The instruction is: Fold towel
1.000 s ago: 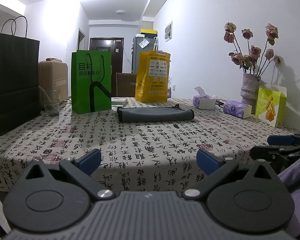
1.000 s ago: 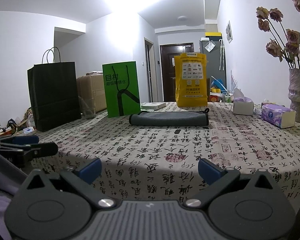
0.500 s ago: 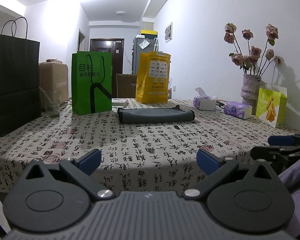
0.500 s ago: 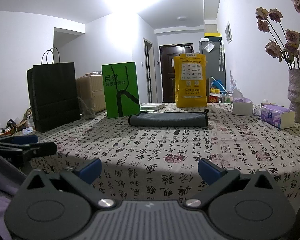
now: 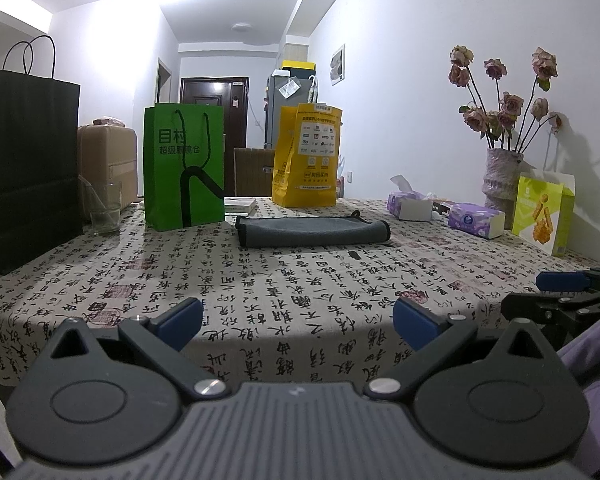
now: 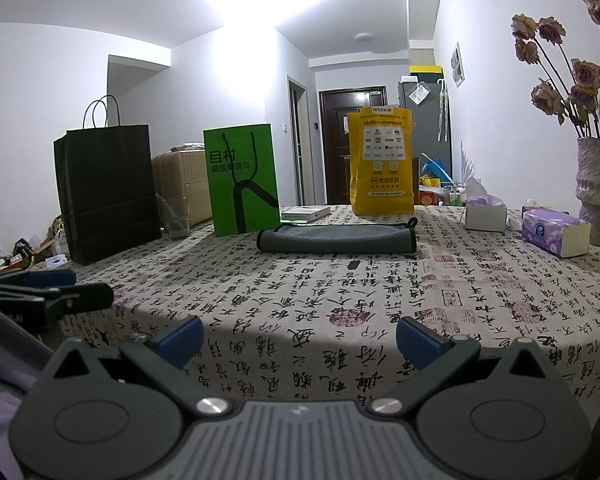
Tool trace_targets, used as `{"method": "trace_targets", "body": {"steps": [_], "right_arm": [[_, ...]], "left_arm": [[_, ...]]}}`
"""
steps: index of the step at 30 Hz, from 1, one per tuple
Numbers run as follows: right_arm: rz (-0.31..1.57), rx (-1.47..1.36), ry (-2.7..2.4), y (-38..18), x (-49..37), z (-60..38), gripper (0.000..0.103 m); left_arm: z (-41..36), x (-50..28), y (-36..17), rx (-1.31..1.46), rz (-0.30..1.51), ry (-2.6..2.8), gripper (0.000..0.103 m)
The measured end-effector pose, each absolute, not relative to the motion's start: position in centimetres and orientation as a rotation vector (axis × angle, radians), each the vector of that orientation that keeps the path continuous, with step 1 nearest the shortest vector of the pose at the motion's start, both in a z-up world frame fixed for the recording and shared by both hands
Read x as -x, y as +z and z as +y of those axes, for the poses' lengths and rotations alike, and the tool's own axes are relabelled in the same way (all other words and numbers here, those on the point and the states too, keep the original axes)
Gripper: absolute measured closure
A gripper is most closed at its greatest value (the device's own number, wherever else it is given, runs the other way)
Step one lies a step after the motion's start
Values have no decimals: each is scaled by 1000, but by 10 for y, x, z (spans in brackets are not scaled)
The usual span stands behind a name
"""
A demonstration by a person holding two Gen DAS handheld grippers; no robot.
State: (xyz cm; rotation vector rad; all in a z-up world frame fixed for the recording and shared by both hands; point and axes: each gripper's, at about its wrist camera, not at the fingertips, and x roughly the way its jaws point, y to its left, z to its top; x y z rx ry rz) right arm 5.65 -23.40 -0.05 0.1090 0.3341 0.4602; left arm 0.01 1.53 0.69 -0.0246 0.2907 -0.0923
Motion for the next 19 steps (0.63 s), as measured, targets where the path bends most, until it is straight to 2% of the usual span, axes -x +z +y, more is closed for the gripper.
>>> {"method": "trace_targets", "body": {"steps": [19], "right_arm": [[336,-110,461,-1,-57,-234,0]], "left_arm": [[14,0,6,25,294,-94,0]]}}
